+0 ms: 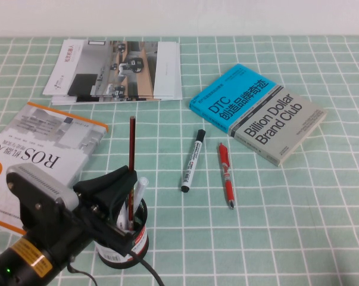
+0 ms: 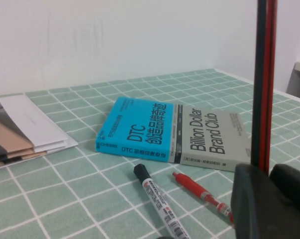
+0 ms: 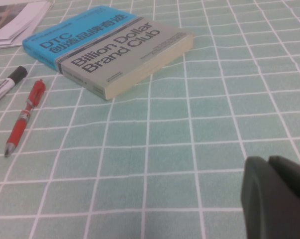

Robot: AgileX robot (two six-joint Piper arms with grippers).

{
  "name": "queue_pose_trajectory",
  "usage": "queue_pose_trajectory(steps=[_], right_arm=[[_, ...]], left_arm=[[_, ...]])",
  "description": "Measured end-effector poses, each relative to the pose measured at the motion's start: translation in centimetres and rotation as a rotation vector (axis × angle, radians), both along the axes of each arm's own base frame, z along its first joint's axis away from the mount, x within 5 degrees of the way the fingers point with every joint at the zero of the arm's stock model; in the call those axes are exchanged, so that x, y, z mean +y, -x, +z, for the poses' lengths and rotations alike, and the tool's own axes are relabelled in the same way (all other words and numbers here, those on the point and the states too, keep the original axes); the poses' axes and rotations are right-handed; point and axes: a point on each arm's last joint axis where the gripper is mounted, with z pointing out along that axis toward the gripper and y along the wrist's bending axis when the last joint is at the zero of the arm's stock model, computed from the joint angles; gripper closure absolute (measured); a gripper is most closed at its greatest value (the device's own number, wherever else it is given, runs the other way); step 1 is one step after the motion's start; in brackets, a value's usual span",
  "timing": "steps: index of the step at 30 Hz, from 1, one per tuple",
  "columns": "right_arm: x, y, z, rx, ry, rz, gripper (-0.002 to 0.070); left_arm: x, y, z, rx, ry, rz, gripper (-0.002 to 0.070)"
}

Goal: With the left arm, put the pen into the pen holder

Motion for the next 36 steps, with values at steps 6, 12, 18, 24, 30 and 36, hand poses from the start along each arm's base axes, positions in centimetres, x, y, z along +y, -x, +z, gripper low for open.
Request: queue_pose_trajectory(steps=[6, 12, 18, 24, 30, 36], right_arm=[[0.0, 0.0, 0.0, 0.0, 0.0, 0.0, 0.0696], [0.0, 0.0, 0.0, 0.0, 0.0, 0.0, 0.0696], [0.0, 0.0, 0.0, 0.0, 0.0, 0.0, 0.0696], [0.0, 0.0, 0.0, 0.0, 0.0, 0.0, 0.0696], [0.0, 0.0, 0.0, 0.0, -0.002, 0.0, 0.0696], [0.0, 0.0, 0.0, 0.0, -0.002, 0.0, 0.0696]], left_arm=[[-0.1, 0.0, 0.0, -0.005, -0.003, -0.008, 0.0652], [-0.1, 0.1, 0.0, -0.007, -0.004, -0.011, 0.0517], [-0.1, 0.1, 0.0, -0.008, -0.004, -0.013, 0.037], [0.1, 0.3, 0.8, -0.039, 0.014, -0.013, 0.0351], [0.8, 1.4, 2.9, -0.109, 0.034, -0.016, 0.0454], [2.1, 3.1, 4.9, -0.118, 0.025, 0.001, 0.0655]])
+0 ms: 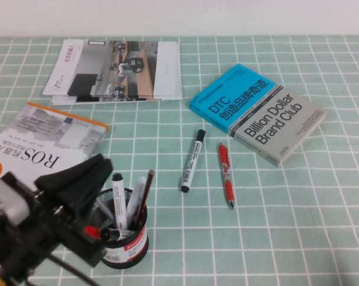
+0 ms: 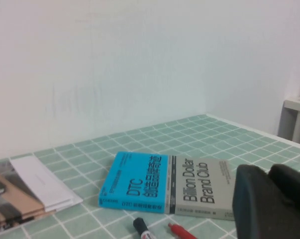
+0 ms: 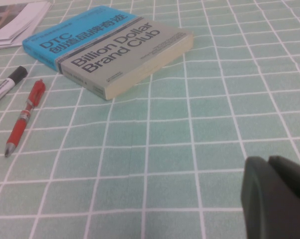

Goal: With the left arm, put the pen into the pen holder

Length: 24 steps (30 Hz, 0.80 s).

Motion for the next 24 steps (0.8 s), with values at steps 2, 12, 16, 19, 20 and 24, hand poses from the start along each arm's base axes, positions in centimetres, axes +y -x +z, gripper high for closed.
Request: queue_pose_trajectory(steps=[2, 12, 16, 19, 20, 24], right_arm=[[0.0, 0.0, 0.0, 0.0, 0.0, 0.0, 0.0696], [0.0, 0.0, 0.0, 0.0, 0.0, 0.0, 0.0696], [0.0, 0.0, 0.0, 0.0, 0.0, 0.0, 0.0696], [0.0, 0.0, 0.0, 0.0, 0.0, 0.0, 0.0696], [0.0, 0.0, 0.0, 0.0, 0.0, 0.0, 0.0696], [0.0, 0.0, 0.0, 0.0, 0.0, 0.0, 0.0696]], left_arm=[[0.5, 0.6, 0.3, 0.026, 0.0, 0.011, 0.0666], [3.4, 3.7, 1.9, 0.057, 0.014, 0.071, 0.0675], [3.9, 4.2, 1.7, 0.083, -0.009, 0.09, 0.0675], [4.0, 4.3, 1.4, 0.11, -0.03, 0.099, 0.0676], [4.0, 4.3, 1.4, 0.116, -0.034, 0.1, 0.0676], [4.1, 4.3, 1.2, 0.128, -0.042, 0.103, 0.0676]])
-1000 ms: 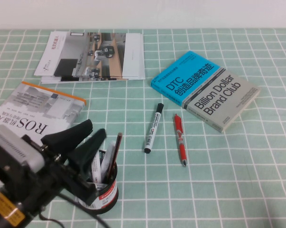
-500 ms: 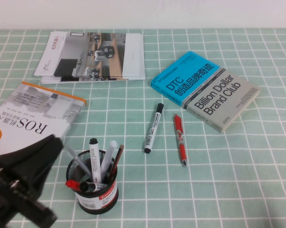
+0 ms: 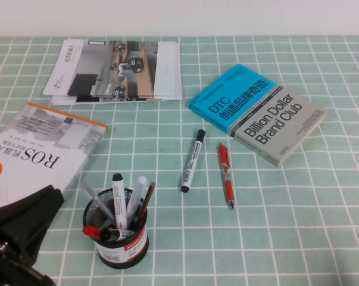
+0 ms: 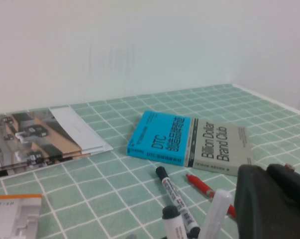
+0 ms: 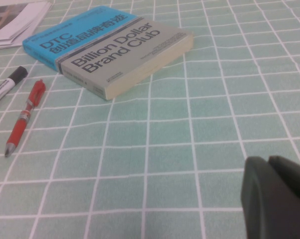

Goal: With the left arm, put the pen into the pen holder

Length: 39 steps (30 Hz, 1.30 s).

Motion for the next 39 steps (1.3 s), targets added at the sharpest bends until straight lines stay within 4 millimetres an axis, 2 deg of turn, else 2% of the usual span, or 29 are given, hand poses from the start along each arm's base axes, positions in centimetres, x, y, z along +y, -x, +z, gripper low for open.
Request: queue_pose_trajectory(steps=[12, 17, 25, 29, 33, 39], right_arm=[[0.0, 0.0, 0.0, 0.0, 0.0, 0.0, 0.0696], [0.0, 0.0, 0.0, 0.0, 0.0, 0.0, 0.0696], [0.0, 0.0, 0.0, 0.0, 0.0, 0.0, 0.0696], [0.0, 0.0, 0.0, 0.0, 0.0, 0.0, 0.0696], [0.0, 0.0, 0.0, 0.0, 0.0, 0.0, 0.0696], [0.0, 0.0, 0.0, 0.0, 0.0, 0.0, 0.0696]], left_arm=[[0.3, 0.1, -0.5, 0.021, -0.074, 0.02, 0.0676], [2.5, 0.9, -0.3, 0.027, -0.066, 0.16, 0.0676], [5.8, 3.7, -0.1, -0.027, -0.005, 0.463, 0.0678], [6.3, 4.4, -1.5, -0.047, -0.003, 0.547, 0.0678], [6.4, 4.0, -4.1, 0.023, 0.002, 0.575, 0.0678], [6.3, 3.7, -6.5, 0.088, -0.004, 0.568, 0.0678]])
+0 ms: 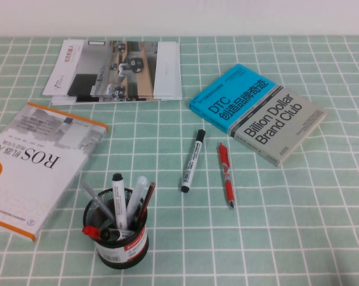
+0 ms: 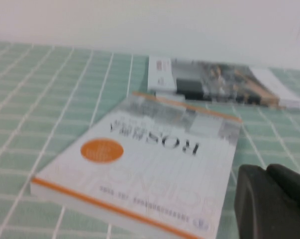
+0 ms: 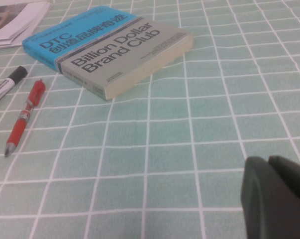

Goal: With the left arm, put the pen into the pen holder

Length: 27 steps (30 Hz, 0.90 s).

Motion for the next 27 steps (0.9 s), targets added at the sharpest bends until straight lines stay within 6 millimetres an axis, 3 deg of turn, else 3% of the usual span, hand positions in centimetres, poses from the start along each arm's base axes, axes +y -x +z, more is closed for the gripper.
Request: queue_pose_trajectory(steps=[12, 27], right_arm=[[0.0, 0.0, 0.0, 0.0, 0.0, 0.0, 0.0696], [0.0, 0.0, 0.0, 0.0, 0.0, 0.0, 0.0696]], left_arm=[[0.0, 0.2, -1.9, 0.17, -0.044, -0.011, 0.0678], [0.0, 0.3, -2.1, 0.195, -0.064, -0.01, 0.0678]])
